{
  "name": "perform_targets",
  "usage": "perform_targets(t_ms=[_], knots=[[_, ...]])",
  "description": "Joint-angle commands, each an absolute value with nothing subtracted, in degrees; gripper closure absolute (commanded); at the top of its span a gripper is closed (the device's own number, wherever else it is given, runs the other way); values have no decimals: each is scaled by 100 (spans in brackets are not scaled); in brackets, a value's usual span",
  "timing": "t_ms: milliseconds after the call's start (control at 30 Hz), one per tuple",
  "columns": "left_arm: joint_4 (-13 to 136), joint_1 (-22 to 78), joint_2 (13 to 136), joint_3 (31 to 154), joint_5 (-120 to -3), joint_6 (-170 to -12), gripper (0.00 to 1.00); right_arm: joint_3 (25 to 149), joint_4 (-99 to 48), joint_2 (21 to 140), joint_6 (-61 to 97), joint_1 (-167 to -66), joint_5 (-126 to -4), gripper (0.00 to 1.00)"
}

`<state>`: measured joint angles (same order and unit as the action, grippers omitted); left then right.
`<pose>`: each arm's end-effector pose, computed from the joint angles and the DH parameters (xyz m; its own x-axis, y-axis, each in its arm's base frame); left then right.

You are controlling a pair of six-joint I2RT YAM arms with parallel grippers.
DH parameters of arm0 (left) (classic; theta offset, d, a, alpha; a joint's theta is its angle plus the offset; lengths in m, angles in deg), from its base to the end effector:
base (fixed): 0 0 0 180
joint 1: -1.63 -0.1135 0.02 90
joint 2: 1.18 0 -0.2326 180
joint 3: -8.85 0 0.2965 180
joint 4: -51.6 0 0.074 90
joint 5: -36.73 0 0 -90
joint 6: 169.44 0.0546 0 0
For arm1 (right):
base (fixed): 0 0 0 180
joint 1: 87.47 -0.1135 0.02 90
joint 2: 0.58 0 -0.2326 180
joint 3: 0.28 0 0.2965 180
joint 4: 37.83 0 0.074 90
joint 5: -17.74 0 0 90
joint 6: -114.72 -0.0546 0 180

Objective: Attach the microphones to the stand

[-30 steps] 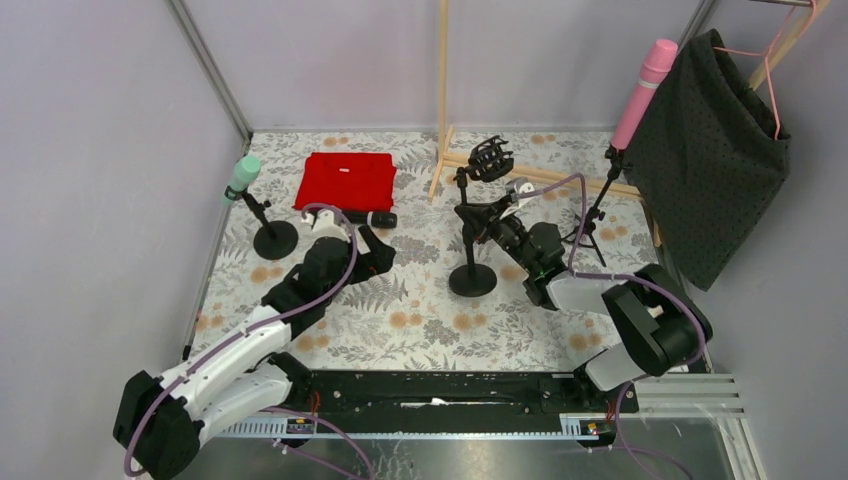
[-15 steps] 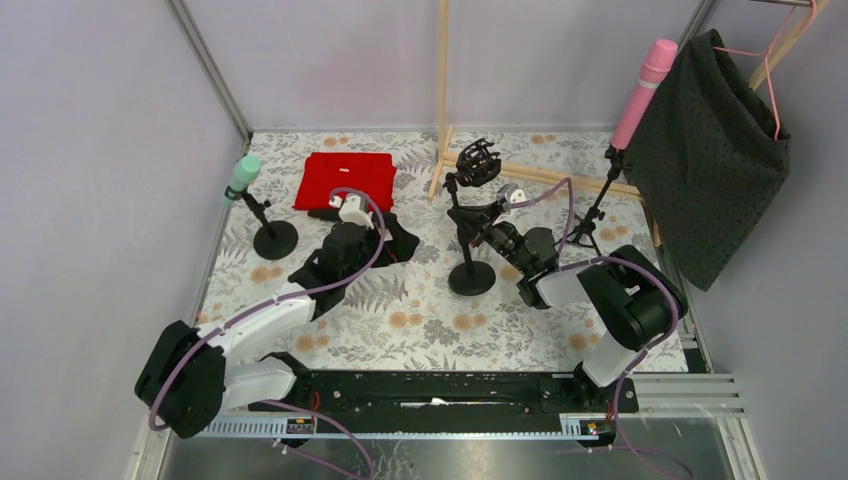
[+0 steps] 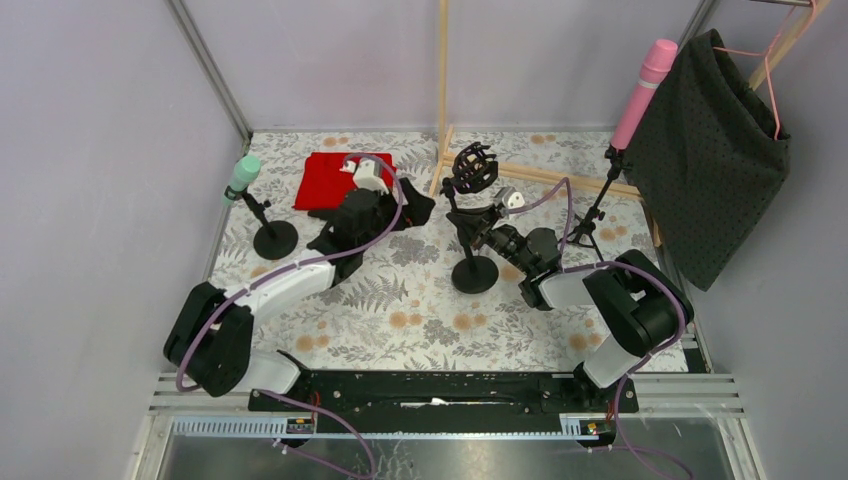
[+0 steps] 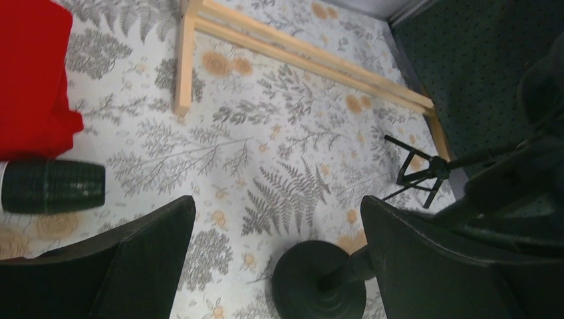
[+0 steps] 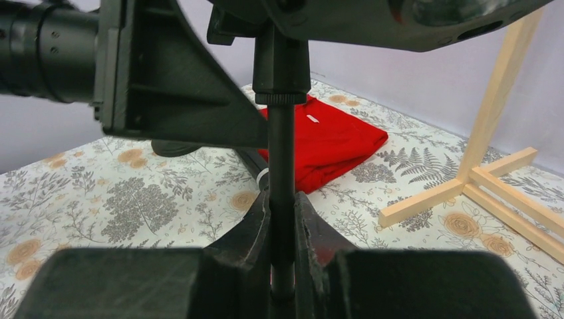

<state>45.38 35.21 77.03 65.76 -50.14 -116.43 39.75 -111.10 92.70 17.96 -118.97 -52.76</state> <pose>0.3122 -0.2037 0.2001 -0.4790 -0.4031 -0.7798 0.2756 0.7743 -0.5696 0.2707 0.1872 0.1511 0.2004 0.2530 -0.9465 -0.7890 0.6144 -0.0029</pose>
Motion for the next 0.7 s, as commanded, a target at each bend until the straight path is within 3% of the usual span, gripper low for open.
perform_targets(t_ms=[0, 500, 667], knots=[[4115, 3483, 7893, 7125, -5105, -11420, 1, 4043, -12451, 9048, 1941, -11921, -5028, 87], [3980, 3485, 8222, 7748, -5827, -11300, 1, 4715, -12450, 9376, 1882, -11926, -4964, 76], [3998, 3481, 8240, 7786, -5887, -11261, 1, 4742, -12455, 9455, 1895, -11926, -4853, 68]])
